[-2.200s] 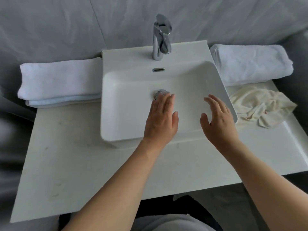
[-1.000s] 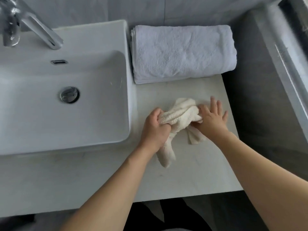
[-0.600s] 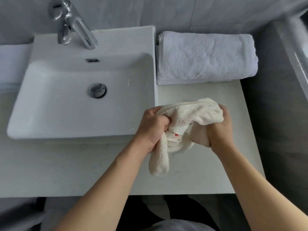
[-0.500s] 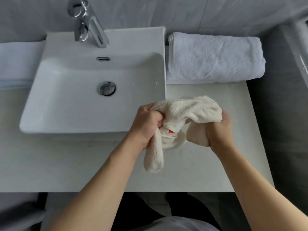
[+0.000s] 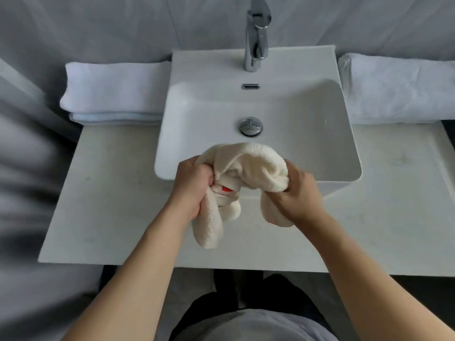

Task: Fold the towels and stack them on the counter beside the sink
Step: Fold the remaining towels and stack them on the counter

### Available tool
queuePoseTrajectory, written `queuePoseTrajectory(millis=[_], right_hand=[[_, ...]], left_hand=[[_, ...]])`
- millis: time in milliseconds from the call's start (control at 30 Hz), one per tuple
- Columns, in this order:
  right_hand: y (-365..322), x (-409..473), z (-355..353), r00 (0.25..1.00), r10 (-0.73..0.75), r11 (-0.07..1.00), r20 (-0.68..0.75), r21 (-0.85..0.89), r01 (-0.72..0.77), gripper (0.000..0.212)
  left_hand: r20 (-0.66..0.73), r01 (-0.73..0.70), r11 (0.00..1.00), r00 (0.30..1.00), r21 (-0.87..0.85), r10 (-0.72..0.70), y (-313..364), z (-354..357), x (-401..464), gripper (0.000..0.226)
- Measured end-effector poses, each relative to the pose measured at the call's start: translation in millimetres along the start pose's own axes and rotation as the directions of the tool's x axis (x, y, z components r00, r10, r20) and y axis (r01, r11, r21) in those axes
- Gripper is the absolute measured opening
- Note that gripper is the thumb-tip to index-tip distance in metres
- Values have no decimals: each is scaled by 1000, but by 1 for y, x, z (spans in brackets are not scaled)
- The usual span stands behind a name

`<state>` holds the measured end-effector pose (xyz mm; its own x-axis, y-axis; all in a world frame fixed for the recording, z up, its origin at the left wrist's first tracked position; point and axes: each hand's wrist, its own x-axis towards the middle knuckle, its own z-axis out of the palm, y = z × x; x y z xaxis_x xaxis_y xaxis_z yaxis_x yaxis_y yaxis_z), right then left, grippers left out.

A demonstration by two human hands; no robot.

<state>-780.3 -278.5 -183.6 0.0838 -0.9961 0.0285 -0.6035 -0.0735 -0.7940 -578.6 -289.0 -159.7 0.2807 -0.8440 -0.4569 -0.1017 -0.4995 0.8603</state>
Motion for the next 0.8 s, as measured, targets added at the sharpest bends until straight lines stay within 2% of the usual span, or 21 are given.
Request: queuePoseTrajectory(millis=[67, 133, 233, 367, 433, 467, 500, 533, 567, 600, 633, 667, 700, 733, 800], right_hand=[[-22, 9, 28, 995, -31, 998, 95, -44, 35, 40], [-47, 18, 59, 977, -73, 991, 201, -93, 93, 45], [-88, 32, 107, 936, -100, 973, 338, -162, 162, 50], [-131, 50, 175, 878, -65, 960, 473, -210, 184, 28], [-147, 64, 209, 859, -18, 953, 512, -251, 169, 34], [-152, 72, 224, 855, 19, 949, 519, -279, 149, 42], [-156, 79, 236, 854, 48, 939, 518, -314, 138, 50], [-160, 87, 248, 854, 62, 926, 516, -349, 143, 55], [-164, 94, 260, 851, 64, 918, 521, -366, 155, 57], [-168, 100, 270, 842, 62, 920, 536, -357, 159, 56], [-174, 104, 279, 831, 59, 930, 553, -334, 156, 56], [-179, 108, 286, 821, 53, 941, 568, -305, 150, 58], [-185, 112, 293, 819, 35, 949, 573, -276, 153, 61], [-190, 116, 298, 823, 10, 952, 567, -258, 166, 64], [-197, 122, 302, 850, -44, 944, 526, -257, 208, 69]], left_hand=[[-97, -9, 1000, 995, 2, 9, -4, -32, 4, 12], [-202, -7, 997, 979, -71, -8, -7, -63, 5, 15], [-327, 42, 984, 940, -175, -98, -18, -118, 17, 20], [-405, 151, 952, 879, -265, -252, -43, -194, 50, 19], [-397, 270, 919, 839, -288, -371, -68, -230, 79, 15], [-366, 345, 903, 829, -257, -422, -82, -245, 95, 13], [-331, 445, 886, 822, -134, -463, -95, -261, 110, 24], [-310, 540, 835, 816, 107, -488, -105, -274, 120, 40], [-322, 554, 740, 830, 382, -455, -114, -286, 128, 52], [-311, 459, 669, 888, 585, -338, -120, -294, 134, 63], [-252, 311, 663, 950, 681, -187, -119, -298, 140, 73], [-154, 134, 696, 987, 705, -34, -116, -298, 147, 80], [-43, -23, 701, 996, 713, 76, -114, -296, 155, 85], [78, -141, 650, 989, 747, 124, -109, -293, 163, 84], [273, -256, 567, 960, 783, 57, -104, -291, 182, 57]])
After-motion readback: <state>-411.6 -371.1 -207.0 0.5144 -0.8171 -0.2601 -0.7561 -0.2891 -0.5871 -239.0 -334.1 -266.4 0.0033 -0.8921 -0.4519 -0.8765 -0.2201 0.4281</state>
